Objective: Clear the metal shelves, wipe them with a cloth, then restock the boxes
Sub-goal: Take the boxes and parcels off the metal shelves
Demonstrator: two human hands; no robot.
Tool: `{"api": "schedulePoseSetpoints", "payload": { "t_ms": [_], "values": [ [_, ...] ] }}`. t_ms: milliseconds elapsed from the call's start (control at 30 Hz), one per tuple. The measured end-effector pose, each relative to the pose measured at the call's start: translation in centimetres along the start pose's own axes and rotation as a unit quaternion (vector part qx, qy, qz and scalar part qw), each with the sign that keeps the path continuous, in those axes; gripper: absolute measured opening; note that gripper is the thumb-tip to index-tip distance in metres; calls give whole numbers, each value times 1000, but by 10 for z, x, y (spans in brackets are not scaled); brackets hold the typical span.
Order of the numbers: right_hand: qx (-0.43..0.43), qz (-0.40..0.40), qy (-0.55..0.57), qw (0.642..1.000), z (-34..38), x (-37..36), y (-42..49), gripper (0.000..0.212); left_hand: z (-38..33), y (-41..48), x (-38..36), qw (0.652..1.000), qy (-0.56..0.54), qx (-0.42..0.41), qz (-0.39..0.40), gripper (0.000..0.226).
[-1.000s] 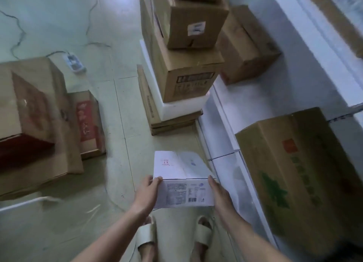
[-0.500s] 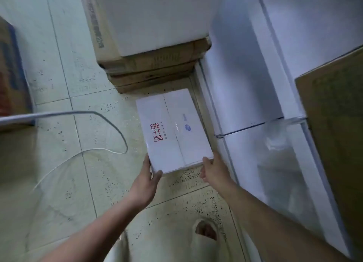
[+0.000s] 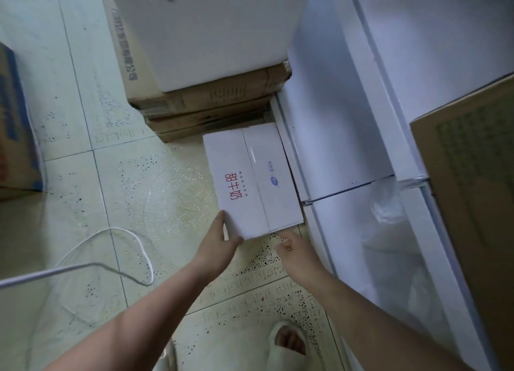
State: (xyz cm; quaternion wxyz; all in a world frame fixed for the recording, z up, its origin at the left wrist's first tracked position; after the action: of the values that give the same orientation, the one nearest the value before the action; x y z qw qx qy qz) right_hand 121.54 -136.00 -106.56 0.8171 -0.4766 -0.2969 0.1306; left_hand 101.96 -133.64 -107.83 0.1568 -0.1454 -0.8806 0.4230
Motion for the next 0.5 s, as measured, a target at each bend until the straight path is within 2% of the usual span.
{"api": "schedulePoseSetpoints", "payload": {
  "t_ms": [67, 133, 233, 300, 500],
  "values": [
    [7, -1, -5, 1000, 12, 5, -14, 40, -9, -7, 5, 999, 11, 31, 18, 73],
    [13, -4, -2, 1000, 24, 11, -33, 36, -18, -20, 15, 998, 3, 60, 2, 67],
    [16, -14, 11, 1000, 49, 23, -80, 31, -52, -66, 41, 998, -21, 44, -51, 54],
    [10, -17, 28, 999, 67, 26, -110, 30, -77, -100, 49, 996, -57, 39, -58, 48],
    [27, -17, 135, 990, 202, 45, -293, 21, -188, -280, 122, 968, -214, 32, -126, 23]
  ]
}}
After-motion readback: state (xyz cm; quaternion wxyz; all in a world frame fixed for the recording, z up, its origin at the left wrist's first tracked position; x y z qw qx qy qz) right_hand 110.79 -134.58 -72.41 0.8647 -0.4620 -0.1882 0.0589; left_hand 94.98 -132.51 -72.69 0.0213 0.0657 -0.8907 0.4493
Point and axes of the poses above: each hand's wrist, its own y-axis towards the middle knuckle, its own x-axis out of the back of the hand, z = x × y, the point moved 7 cm from there along y, towards the middle knuckle, and after that the axes turned 3 degrees about z, right-handed, at the moved point
